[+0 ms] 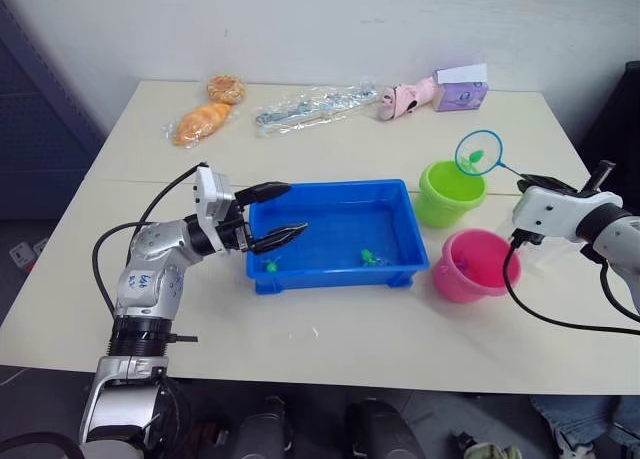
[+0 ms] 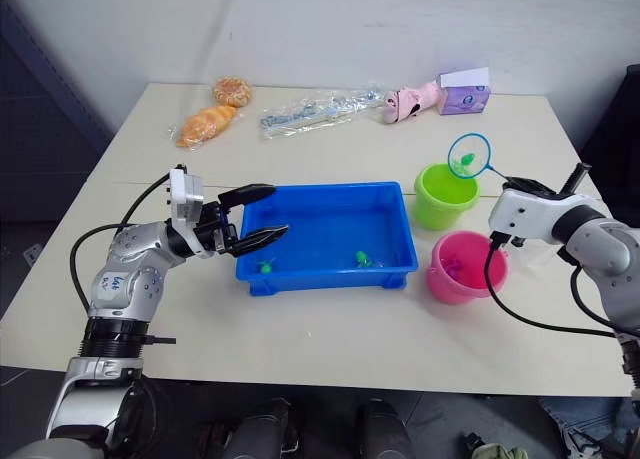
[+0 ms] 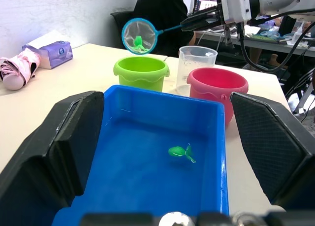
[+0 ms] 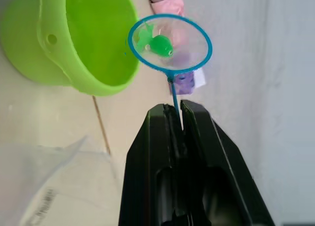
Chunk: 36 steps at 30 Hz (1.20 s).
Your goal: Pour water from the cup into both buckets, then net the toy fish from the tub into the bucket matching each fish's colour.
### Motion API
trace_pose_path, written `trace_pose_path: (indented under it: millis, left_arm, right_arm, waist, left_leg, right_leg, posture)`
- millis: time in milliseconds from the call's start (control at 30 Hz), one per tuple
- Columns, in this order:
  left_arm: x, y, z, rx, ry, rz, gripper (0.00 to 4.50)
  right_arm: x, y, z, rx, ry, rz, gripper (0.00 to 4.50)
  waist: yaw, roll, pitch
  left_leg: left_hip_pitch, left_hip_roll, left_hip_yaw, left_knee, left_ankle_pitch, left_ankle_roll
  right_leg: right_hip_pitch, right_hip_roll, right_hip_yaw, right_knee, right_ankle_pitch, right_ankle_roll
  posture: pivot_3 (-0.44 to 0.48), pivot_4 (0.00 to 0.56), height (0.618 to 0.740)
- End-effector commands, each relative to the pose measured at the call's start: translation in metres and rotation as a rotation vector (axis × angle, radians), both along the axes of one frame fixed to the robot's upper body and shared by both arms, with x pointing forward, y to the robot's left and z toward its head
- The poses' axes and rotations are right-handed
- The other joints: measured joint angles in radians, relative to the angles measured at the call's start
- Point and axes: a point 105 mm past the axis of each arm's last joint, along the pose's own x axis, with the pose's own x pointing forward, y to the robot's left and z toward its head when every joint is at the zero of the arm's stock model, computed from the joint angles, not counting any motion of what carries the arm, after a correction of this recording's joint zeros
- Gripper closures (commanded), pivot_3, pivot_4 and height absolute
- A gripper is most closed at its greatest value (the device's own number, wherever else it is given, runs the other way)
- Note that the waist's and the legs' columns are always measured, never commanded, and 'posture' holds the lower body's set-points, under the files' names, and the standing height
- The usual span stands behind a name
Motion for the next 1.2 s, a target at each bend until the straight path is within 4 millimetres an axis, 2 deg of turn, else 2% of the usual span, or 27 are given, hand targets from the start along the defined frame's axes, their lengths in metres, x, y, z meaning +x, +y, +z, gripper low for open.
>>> trace_pose_path:
  millis: [33, 133, 333, 400, 567, 700, 833, 967, 1133, 1200]
  left_arm:
    - [0.0, -0.005, 0.005, -0.01, -0.031, -0.013, 0.09]
    - [0.0, -0.009, 0.005, -0.016, -0.031, -0.023, 0.09]
    - [0.003, -0.012, 0.006, -0.029, -0.035, -0.032, 0.09]
    - [0.003, -0.013, 0.006, -0.036, -0.031, -0.04, 0.09]
    - [0.003, -0.014, 0.005, -0.036, -0.027, -0.05, 0.09]
    - [0.004, -0.016, 0.005, -0.035, -0.025, -0.059, 0.09]
    - [0.005, -0.016, 0.005, -0.035, -0.026, -0.061, 0.09]
    - [0.005, -0.016, 0.004, -0.031, -0.024, -0.061, 0.09]
    - [0.006, -0.016, 0.004, -0.027, -0.023, -0.063, 0.09]
    - [0.006, -0.016, 0.004, -0.025, -0.025, -0.062, 0.09]
  right_arm:
    - [0.0, -0.004, 0.011, -0.126, -0.09, 0.036, 4.5]
    - [0.002, -0.012, 0.003, -0.197, -0.1, 0.029, 4.5]
    - [0.005, -0.014, 0.008, -0.329, -0.199, 0.079, 4.5]
    - [0.007, -0.019, -0.001, -0.371, -0.165, 0.081, 4.5]
    - [0.006, -0.015, -0.004, -0.453, -0.184, 0.156, 4.5]
    - [0.009, -0.025, -0.014, -0.479, -0.135, 0.133, 4.5]
    - [0.01, -0.031, -0.005, -0.481, -0.171, 0.106, 4.5]
    - [0.009, -0.023, 0.0, -0.474, -0.216, 0.142, 4.5]
    - [0.011, -0.024, 0.005, -0.483, -0.231, 0.135, 4.5]
    - [0.011, -0.026, 0.012, -0.477, -0.261, 0.121, 4.5]
  waist:
    - [-0.001, 0.0, 0.0]
    - [-0.002, 0.0, 0.0]
    - [-0.003, 0.0, 0.0]
    - [-0.002, 0.0, 0.0]
    - [-0.001, 0.0, 0.0]
    - [-0.002, 0.0, 0.0]
    - [-0.001, 0.0, 0.0]
    - [-0.002, 0.001, 0.0]
    - [-0.002, 0.001, 0.0]
    - [-0.002, 0.001, 0.0]
  left_leg:
    - [0.0, 0.0, 0.0, 0.0, 0.0, 0.0]
    - [0.0, 0.0, 0.0, 0.0, 0.0, -0.001]
    - [0.0, 0.0, 0.001, 0.0, 0.001, -0.001]
    - [0.0, 0.0, 0.001, 0.0, 0.001, -0.001]
    - [0.0, 0.0, 0.001, 0.0, 0.001, -0.001]
    - [0.0, 0.0, 0.001, 0.0, 0.001, -0.002]
    - [0.0, 0.0, 0.001, 0.0, 0.001, -0.002]
    - [0.0, 0.0, 0.001, 0.0, 0.001, -0.002]
    - [0.0, 0.0, 0.001, 0.0, 0.001, -0.002]
    - [0.0, 0.0, 0.001, 0.0, 0.001, -0.002]
  right_leg:
    - [0.0, 0.0, 0.0, 0.0, 0.0, 0.0]
    - [0.0, 0.0, 0.0, 0.0, 0.0, 0.0]
    - [0.0, 0.001, 0.001, 0.001, 0.0, 0.0]
    - [-0.001, 0.001, 0.001, 0.001, 0.0, 0.0]
    - [-0.001, 0.001, 0.001, 0.001, 0.0, 0.0]
    - [-0.001, 0.001, 0.001, 0.001, 0.0, 0.0]
    - [-0.001, 0.001, 0.001, 0.001, 0.0, 0.0]
    - [-0.001, 0.001, 0.001, 0.001, 0.0, 0.0]
    - [-0.001, 0.001, 0.001, 0.001, 0.0, 0.0]
    - [-0.001, 0.001, 0.001, 0.001, 0.0, 0.0]
  posture:
    - [0.0, 0.15, 0.74]
    - [0.0, 0.15, 0.74]
    - [0.0, 0.15, 0.74]
    - [0.0, 0.15, 0.74]
    - [0.0, 0.15, 0.74]
    - [0.0, 0.15, 0.74]
    - [0.0, 0.15, 0.74]
    - [0.0, 0.15, 0.74]
    - [0.0, 0.15, 0.74]
    - [0.0, 0.15, 0.74]
